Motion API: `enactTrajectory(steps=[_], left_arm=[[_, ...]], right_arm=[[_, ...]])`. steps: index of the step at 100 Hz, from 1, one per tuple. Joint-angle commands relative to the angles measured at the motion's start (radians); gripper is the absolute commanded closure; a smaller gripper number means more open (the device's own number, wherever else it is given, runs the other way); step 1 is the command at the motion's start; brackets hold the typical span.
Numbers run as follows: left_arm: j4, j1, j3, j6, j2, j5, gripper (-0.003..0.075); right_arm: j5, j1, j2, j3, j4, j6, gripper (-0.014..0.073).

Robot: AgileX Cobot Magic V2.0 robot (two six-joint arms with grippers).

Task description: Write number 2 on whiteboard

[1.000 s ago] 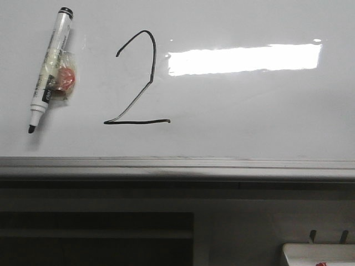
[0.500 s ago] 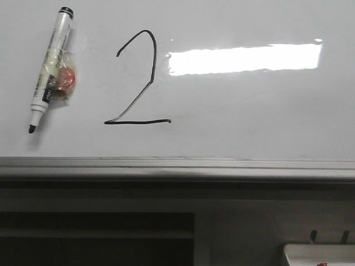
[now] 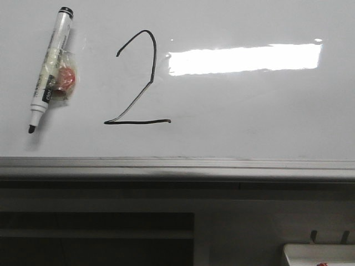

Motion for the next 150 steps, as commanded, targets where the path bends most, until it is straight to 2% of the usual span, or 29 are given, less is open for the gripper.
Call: enactTrajectory(steps=[1, 5, 9, 10, 11, 21, 27, 31, 41, 53, 85, 103, 108, 122, 150], left_arm=[[0.003, -0.008, 0.011, -0.007, -0.027, -0.057, 0.0741], [0.003, -0.008, 0.011, -0.007, -0.027, -0.057, 0.0741], [0.003, -0.008, 0.011, -0.007, -0.027, -0.057, 0.0741], [0.003, -0.008, 0.011, -0.007, -0.027, -0.057, 0.0741], [0.003, -0.008, 0.011, -0.007, -0.027, -0.057, 0.0741], [0.003, -0.008, 0.011, -0.007, -0.027, -0.057, 0.0741], [0.003, -0.008, 0.011, -0.007, -0.027, -0.057, 0.0741], [0.003, -0.008, 0.011, -0.007, -0.027, -0.057, 0.0741], [0.003, -0.008, 0.011, -0.007, -0.027, -0.057, 0.0741], [0.003, -0.008, 0.011, -0.007, -0.027, -0.057, 0.0741], [0.003, -0.008, 0.011, -0.007, -0.027, -0.057, 0.0741], [0.003, -0.008, 0.011, -0.007, -0.027, -0.057, 0.0741], [0.003, -0.008, 0.011, -0.007, -0.027, -0.057, 0.0741], [-0.001, -0.008, 0.011, -0.007, -0.027, -0.057, 0.0741], [-0.001, -0.008, 0.011, -0.007, -0.027, -0.057, 0.0741]], right_arm=[[-0.057, -0.007, 0.011, -0.025, 0.047, -0.006, 0.0655], [-0.057, -0.007, 0.011, -0.025, 0.01, 0.043, 0.0655], [-0.055, -0.007, 0.011, -0.027, -0.117, 0.151, 0.0655], [-0.055, -0.007, 0.011, -0.027, -0.179, 0.247, 0.0655], [-0.055, -0.007, 0.011, -0.027, -0.213, 0.247, 0.0655], [-0.057, -0.007, 0.011, -0.028, -0.731, 0.815, 0.0655], [-0.044, -0.007, 0.011, -0.028, -0.937, 1.018, 0.0655], [-0.025, -0.009, 0.011, -0.028, -0.985, 1.092, 0.0655], [0.013, -0.022, 0.011, -0.028, -0.996, 1.103, 0.0655], [0.029, -0.107, 0.011, -0.028, -1.023, 1.11, 0.0655], [0.12, -0.524, -0.002, 0.009, -1.041, 1.144, 0.0655], [0.124, -0.704, -0.143, 0.121, -1.041, 1.144, 0.0655], [0.135, -0.728, -0.164, 0.152, -1.039, 1.144, 0.0655], [0.385, -0.737, -0.162, 0.148, -1.042, 1.144, 0.0655], [0.371, -0.737, -0.162, 0.147, -1.028, 1.144, 0.0655]])
